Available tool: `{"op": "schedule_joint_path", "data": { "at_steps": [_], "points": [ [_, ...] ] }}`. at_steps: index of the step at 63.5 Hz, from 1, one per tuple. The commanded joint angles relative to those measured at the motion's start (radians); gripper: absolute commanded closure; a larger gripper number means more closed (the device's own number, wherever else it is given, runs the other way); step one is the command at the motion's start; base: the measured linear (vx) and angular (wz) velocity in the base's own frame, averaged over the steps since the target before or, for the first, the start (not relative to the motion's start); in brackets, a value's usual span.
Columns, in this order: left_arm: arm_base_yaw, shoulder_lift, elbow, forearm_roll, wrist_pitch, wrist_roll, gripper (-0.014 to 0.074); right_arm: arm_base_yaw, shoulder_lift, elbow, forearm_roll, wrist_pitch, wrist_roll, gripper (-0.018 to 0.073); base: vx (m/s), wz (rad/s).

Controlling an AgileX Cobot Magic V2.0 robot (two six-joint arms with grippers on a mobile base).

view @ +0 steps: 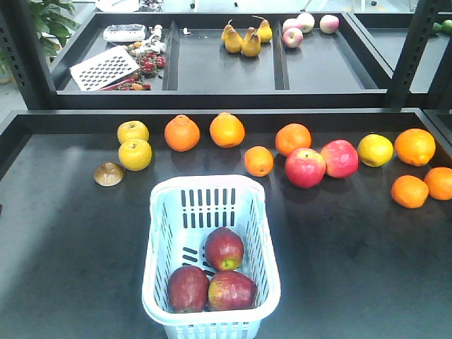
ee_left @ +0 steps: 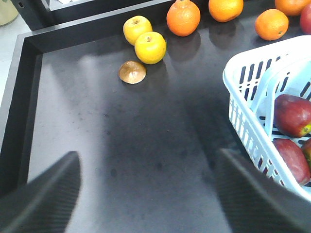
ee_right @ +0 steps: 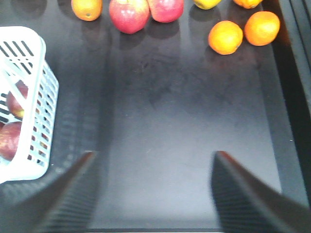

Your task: Pick three apples into basket with both arms

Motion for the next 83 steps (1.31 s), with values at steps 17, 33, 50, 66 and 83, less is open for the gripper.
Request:
{"op": "schedule_joint_path", "data": {
  "at_steps": [17, 33, 50, 66, 83],
  "points": [
    [-0.001, -0.004, -0.025, 0.016, -0.052, -0.01, 0.0605, -0.005, -0.004, -0.024, -0.02, -0.049, -0.014, 0.0573, 0.0, 0.0],
    [-0.001, -0.004, -0.025, 0.016, -0.052, -0.01, 0.0604, -0.005, -0.004, -0.024, -0.012, -0.041, -0.013, 0.0568, 0.0, 0.0],
    [-0.001, -0.004, -0.025, 0.016, -0.052, -0.01, 0.0604, -0.005, -0.004, -0.024, -0.01, -0.036, -0.013, 0.0568, 0.0, 0.0],
    [-0.001, -0.004, -0.025, 0.016, -0.052, -0.01, 0.0604, -0.005, -0.004, -0.024, -0.01, -0.036, -0.013, 0.0568, 0.0, 0.0],
    [-0.001, -0.042, 0.011, 0.039, -0.114, -0.002, 0.0604, -0.005, -0.004, -0.024, -0.01, -0.036, -0.013, 0.0568, 0.0, 0.0]
  ]
}}
